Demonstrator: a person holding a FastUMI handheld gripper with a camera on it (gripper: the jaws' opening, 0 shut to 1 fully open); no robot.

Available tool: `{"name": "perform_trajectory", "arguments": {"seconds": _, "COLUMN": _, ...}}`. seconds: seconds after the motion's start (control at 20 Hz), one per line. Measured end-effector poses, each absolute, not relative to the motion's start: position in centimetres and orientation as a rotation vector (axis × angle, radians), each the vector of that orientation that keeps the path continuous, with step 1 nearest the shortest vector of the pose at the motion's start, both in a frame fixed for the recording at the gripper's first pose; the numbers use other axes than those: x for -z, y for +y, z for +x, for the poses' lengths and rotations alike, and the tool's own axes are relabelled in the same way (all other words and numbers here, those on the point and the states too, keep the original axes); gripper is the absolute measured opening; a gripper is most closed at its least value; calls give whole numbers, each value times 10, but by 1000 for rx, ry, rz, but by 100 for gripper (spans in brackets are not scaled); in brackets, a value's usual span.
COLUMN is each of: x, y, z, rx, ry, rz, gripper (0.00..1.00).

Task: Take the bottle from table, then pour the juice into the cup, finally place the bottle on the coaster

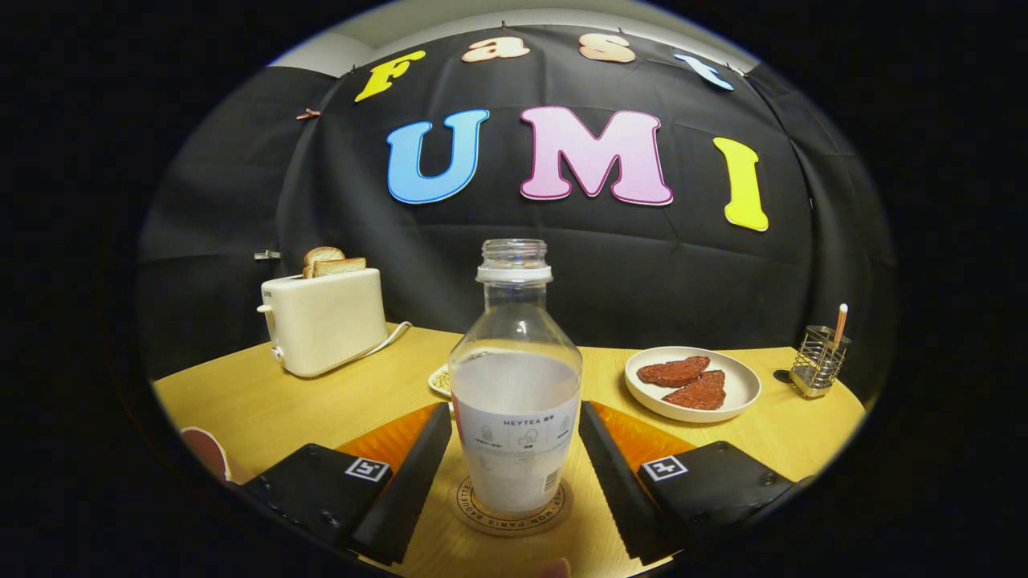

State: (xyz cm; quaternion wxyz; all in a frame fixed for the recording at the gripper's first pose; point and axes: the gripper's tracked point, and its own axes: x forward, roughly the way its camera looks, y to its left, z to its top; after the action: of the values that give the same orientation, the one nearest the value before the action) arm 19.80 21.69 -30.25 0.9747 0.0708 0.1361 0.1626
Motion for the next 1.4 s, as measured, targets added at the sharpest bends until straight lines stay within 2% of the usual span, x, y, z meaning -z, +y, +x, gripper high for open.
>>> {"name": "perform_trajectory", "arguments": {"seconds": 0.6, "x": 269, "y": 186, "z": 160, "rx": -328, "ry": 270, "rz": 130, "gripper": 98}}
{"name": "perform_trajectory", "arguments": {"seconds": 1.4, "x": 128, "y": 76, "z": 70, "rx": -204, "ry": 189, "rz": 99, "gripper": 97}}
